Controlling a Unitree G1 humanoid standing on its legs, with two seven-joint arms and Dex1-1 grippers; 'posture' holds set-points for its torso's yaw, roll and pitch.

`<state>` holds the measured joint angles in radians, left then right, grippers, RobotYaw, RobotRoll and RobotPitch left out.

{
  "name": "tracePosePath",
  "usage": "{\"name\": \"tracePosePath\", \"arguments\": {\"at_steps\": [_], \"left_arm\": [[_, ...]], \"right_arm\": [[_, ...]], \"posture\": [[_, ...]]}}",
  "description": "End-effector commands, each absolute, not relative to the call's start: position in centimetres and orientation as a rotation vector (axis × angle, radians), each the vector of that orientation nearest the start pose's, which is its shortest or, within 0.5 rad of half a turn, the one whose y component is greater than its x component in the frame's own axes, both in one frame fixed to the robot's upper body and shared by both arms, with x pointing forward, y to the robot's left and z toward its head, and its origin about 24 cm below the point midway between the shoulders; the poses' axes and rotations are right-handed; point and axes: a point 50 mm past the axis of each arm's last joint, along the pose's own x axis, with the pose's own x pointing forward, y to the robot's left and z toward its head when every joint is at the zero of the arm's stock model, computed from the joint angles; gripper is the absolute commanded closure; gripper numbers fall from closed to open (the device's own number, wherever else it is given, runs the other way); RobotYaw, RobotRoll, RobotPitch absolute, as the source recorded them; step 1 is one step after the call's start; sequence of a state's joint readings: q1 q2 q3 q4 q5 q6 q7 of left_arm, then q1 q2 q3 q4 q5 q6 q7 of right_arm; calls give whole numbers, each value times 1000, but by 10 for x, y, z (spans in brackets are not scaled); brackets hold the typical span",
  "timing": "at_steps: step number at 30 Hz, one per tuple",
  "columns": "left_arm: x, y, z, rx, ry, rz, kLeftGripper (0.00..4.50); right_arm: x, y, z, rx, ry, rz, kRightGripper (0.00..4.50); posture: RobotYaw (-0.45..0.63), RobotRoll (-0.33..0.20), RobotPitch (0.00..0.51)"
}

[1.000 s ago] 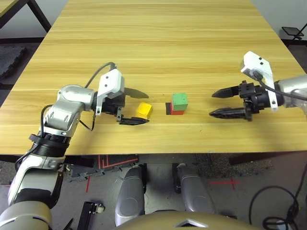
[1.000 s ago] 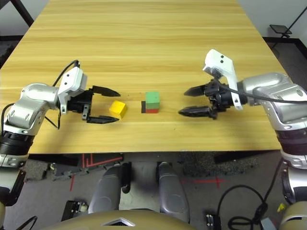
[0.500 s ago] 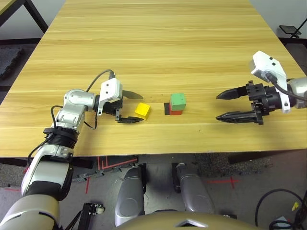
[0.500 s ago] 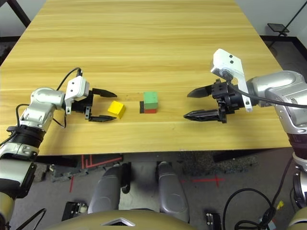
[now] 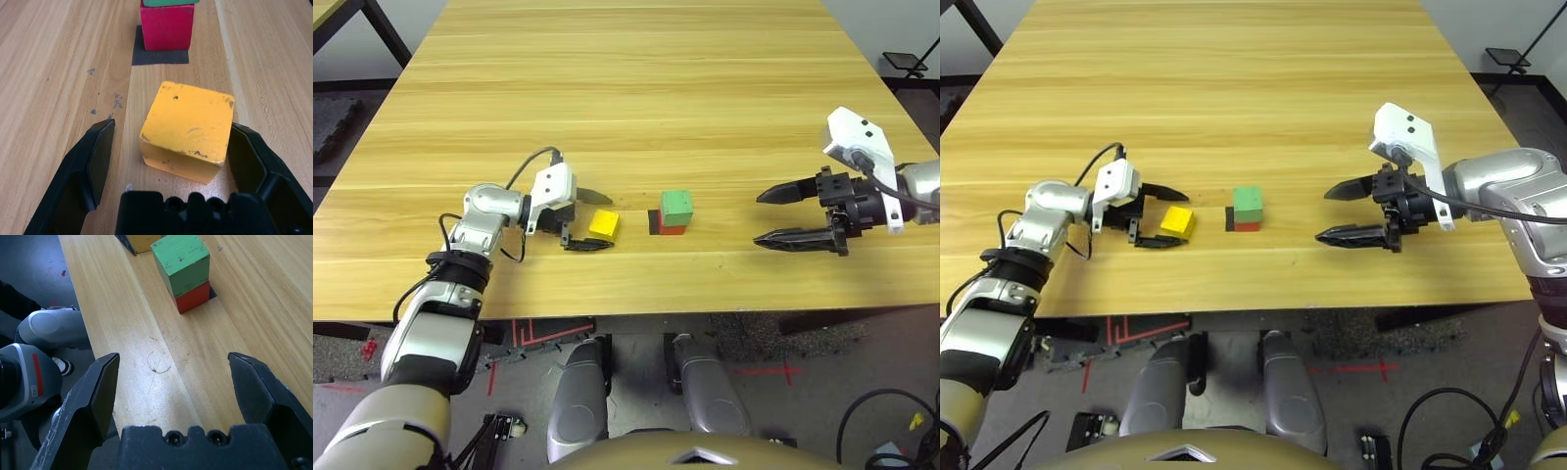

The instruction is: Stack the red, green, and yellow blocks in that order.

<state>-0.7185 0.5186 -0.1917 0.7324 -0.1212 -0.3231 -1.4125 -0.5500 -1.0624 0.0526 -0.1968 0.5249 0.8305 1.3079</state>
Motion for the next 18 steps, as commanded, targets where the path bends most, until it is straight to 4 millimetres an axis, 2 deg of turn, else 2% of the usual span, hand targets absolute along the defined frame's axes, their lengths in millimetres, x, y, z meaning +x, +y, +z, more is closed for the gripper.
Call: {"name": "tracePosePath", "arguments": {"at_steps": [1, 6, 14, 18], "left_arm": [[332, 179, 109, 599, 105, -1435, 624], [332, 179, 109, 595, 102, -1434, 2386], [332, 178, 110, 596, 92, -1436, 2396], [334, 174, 124, 572, 63, -1426, 2396]], "right_arm": [[263, -222, 217, -398, 488, 1211, 0], [264, -222, 215, -398, 497, 1208, 0], [267, -220, 212, -408, 508, 1207, 0], [267, -220, 211, -409, 509, 1212, 0]], "posture": [[217, 7, 159], [221, 5, 157], [228, 6, 151], [230, 11, 152]]}}
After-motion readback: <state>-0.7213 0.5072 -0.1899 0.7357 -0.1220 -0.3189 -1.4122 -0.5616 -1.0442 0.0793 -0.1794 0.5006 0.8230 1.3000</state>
